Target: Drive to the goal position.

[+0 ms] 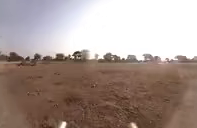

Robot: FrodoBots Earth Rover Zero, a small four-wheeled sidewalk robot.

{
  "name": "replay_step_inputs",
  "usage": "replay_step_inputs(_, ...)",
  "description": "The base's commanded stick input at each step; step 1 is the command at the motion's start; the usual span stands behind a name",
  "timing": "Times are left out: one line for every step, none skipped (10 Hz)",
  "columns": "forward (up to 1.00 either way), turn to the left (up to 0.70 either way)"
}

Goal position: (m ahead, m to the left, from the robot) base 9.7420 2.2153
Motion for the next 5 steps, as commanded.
replay_step_inputs(0.70,0.00)
replay_step_inputs(0.70,0.00)
replay_step_inputs(0.70,0.00)
replay_step_inputs(0.70,0.00)
replay_step_inputs(0.70,0.00)
